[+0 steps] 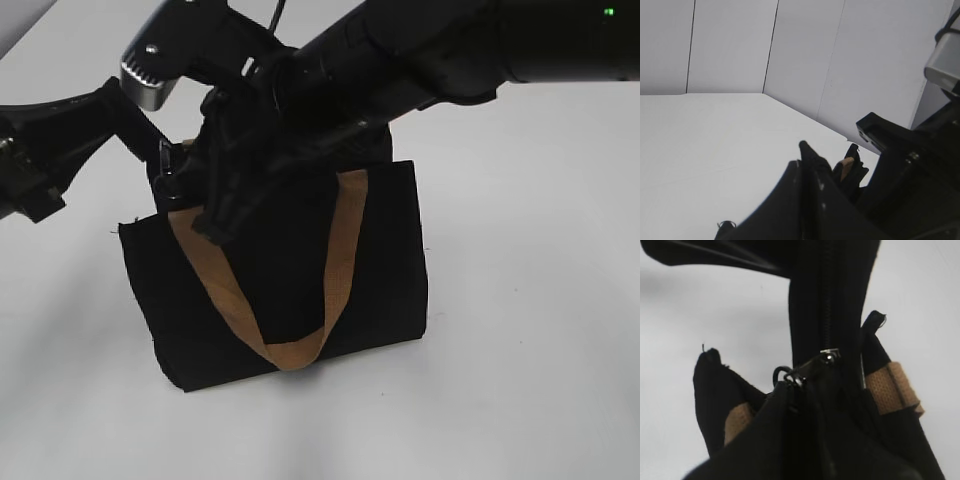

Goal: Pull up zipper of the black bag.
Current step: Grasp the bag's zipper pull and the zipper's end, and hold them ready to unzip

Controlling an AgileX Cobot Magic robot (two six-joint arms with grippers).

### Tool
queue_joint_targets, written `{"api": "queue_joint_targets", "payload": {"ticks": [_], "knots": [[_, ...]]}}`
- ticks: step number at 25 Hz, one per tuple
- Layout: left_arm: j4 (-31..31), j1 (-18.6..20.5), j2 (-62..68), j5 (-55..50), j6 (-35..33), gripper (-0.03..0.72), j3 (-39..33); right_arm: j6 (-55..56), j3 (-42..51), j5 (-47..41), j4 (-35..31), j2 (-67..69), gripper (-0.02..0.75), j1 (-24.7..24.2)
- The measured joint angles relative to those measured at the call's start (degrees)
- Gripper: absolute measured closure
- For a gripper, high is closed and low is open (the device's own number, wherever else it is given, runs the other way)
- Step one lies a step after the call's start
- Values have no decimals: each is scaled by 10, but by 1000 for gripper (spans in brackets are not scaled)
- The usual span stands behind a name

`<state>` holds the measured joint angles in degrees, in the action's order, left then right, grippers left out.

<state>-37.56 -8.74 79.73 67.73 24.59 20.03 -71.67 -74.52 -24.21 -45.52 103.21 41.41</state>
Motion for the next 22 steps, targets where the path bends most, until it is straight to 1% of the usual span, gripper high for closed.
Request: {"api": "queue_joint_targets", "payload": {"ticks": [1, 3, 6, 9, 18, 22], "knots": [[0, 0, 0, 0, 0, 684, 0, 0, 0, 0, -1, 0, 707, 0], [0, 0, 0, 0, 0, 684, 0, 0, 0, 1, -2, -1, 736, 0], [3, 0, 0, 1, 0, 684, 0, 0, 0, -4, 2, -7, 738, 0], [8, 0, 0, 1, 0, 684, 0, 14, 0, -15, 20, -18, 738, -2], [0, 0, 0, 0, 0, 684, 0, 128, -1, -70, 110, -50, 738, -35], [-1, 0, 0, 0, 0, 684, 0, 154, -1, -83, 121, -67, 738, -44]]}}
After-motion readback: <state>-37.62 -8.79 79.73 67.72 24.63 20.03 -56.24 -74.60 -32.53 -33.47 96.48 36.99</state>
